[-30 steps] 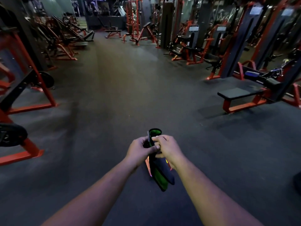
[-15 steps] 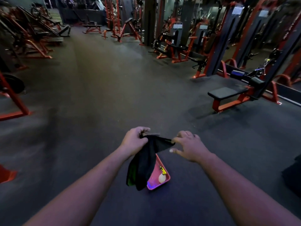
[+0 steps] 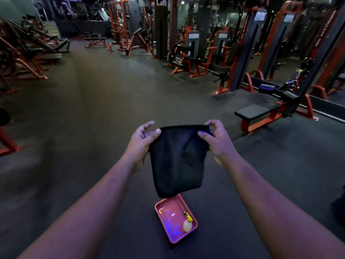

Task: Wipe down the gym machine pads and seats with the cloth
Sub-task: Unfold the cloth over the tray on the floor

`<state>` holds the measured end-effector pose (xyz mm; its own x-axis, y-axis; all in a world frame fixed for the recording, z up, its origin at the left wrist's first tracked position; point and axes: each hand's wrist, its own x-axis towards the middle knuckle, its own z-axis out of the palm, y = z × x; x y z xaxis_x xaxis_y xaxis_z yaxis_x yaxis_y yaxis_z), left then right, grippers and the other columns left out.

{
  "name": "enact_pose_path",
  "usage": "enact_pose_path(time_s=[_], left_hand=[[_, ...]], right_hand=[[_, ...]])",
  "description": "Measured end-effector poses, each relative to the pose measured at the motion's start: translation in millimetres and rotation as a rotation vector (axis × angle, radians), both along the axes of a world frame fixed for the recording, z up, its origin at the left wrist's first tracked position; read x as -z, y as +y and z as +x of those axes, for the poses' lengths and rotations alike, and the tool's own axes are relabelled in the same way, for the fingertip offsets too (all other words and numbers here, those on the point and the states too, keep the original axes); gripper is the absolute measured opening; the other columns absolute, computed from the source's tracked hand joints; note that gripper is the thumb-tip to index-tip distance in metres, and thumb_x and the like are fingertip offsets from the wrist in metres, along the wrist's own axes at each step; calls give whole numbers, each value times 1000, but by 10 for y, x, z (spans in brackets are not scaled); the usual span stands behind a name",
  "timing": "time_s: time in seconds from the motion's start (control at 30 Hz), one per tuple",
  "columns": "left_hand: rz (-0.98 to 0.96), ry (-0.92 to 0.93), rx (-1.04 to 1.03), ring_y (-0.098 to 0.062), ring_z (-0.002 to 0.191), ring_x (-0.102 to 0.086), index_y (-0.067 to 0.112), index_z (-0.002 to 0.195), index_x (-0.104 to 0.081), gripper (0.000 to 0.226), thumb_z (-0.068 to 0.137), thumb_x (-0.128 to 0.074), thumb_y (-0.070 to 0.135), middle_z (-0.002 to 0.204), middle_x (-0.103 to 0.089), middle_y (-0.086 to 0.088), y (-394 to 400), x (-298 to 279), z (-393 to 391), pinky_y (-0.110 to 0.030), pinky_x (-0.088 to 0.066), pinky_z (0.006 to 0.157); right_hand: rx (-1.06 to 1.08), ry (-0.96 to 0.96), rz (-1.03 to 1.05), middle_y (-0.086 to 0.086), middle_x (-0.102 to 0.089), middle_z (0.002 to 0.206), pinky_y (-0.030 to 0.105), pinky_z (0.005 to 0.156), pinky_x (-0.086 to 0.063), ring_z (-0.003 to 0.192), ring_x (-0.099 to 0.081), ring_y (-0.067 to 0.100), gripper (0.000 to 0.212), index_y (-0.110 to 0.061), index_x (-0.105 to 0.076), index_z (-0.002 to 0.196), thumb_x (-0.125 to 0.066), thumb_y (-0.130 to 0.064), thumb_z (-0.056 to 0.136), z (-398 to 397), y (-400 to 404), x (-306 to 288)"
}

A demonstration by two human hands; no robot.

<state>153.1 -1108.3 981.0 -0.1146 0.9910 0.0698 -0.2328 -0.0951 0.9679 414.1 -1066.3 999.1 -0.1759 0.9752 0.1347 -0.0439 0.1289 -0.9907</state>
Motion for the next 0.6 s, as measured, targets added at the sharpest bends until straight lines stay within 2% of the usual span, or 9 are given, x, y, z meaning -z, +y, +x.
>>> enact_pose_path(time_s=[0.03, 0.1, 0.17, 0.2, 0.27, 0.33, 0.43, 0.5, 0.6], left_hand=[[-51, -112, 52, -18, 106, -70, 14, 139, -53, 59, 88, -75, 33, 114, -74, -4, 109, 32, 56, -36, -54, 95], [-216, -104, 184, -28, 115, -69, 10, 139, -55, 70, 82, -79, 45, 126, -71, -12, 159, 216, 212, -39, -57, 93], [-323, -73, 188, -30, 109, -71, 3, 129, -63, 56, 84, -81, 31, 121, -72, -19, 280, 398, 431, -35, -59, 85], [-341, -87, 146, -31, 105, -72, 1, 125, -66, 47, 86, -80, 23, 118, -73, -20, 370, 445, 521, -35, -60, 83], [-368, -87, 30, -29, 100, -74, 3, 118, -70, 32, 89, -76, 15, 111, -76, -17, 565, 489, 615, -34, -62, 80], [-414, -57, -42, -28, 98, -75, 5, 114, -71, 26, 90, -76, 14, 108, -77, -16, 786, 573, 641, -36, -61, 82], [-484, 20, -116, -28, 94, -75, 1, 111, -70, 24, 91, -75, 13, 107, -76, -19, 1027, 783, 624, -37, -60, 81], [-501, 121, -209, -23, 91, -73, 3, 110, -66, 25, 90, -77, 13, 108, -76, -18, 1181, 893, 608, -33, -58, 78], [-472, 235, -340, -22, 94, -70, 13, 124, -47, 53, 85, -83, 15, 112, -71, -14, 1410, 986, 602, -37, -56, 84]], right_hand=[[38, 108, -4, 14, -60, 101, 34, 66, -55, 82, -62, 23, 32, -24, -50, 113, -68, -5, 95, -65, 176, -91], [114, 328, -37, 11, -62, 101, 34, 73, -56, 85, -64, 20, 34, -25, -51, 122, -68, -10, 96, -156, 469, -180], [27, 473, -178, 11, -69, 113, 37, 89, -56, 107, -67, 25, 38, -17, -51, 135, -64, -26, 101, -80, 822, -76], [-99, 425, -279, 11, -70, 123, 40, 97, -53, 118, -66, 27, 45, -15, -53, 139, -59, -38, 102, -4, 932, 70], [-342, 101, -459, 7, -70, 130, 47, 107, -48, 123, -65, 25, 53, -16, -63, 135, -58, -55, 98, 162, 966, 486], [-428, -154, -522, 7, -74, 121, 48, 98, -52, 110, -71, 25, 38, -18, -70, 124, -70, -42, 94, 307, 1020, 872], [-180, -122, -501, 12, -74, 112, 38, 76, -56, 94, -72, 22, 30, -11, -64, 119, -74, -8, 90, 332, 1251, 1209], [36, -112, -443, 18, -70, 117, 40, 80, -58, 100, -71, 26, 45, -9, -51, 121, -79, -4, 85, 305, 1421, 1276], [212, -193, -338, 14, -64, 114, 36, 88, -54, 98, -65, 21, 51, -12, -42, 120, -81, -12, 86, 282, 1602, 1287]])
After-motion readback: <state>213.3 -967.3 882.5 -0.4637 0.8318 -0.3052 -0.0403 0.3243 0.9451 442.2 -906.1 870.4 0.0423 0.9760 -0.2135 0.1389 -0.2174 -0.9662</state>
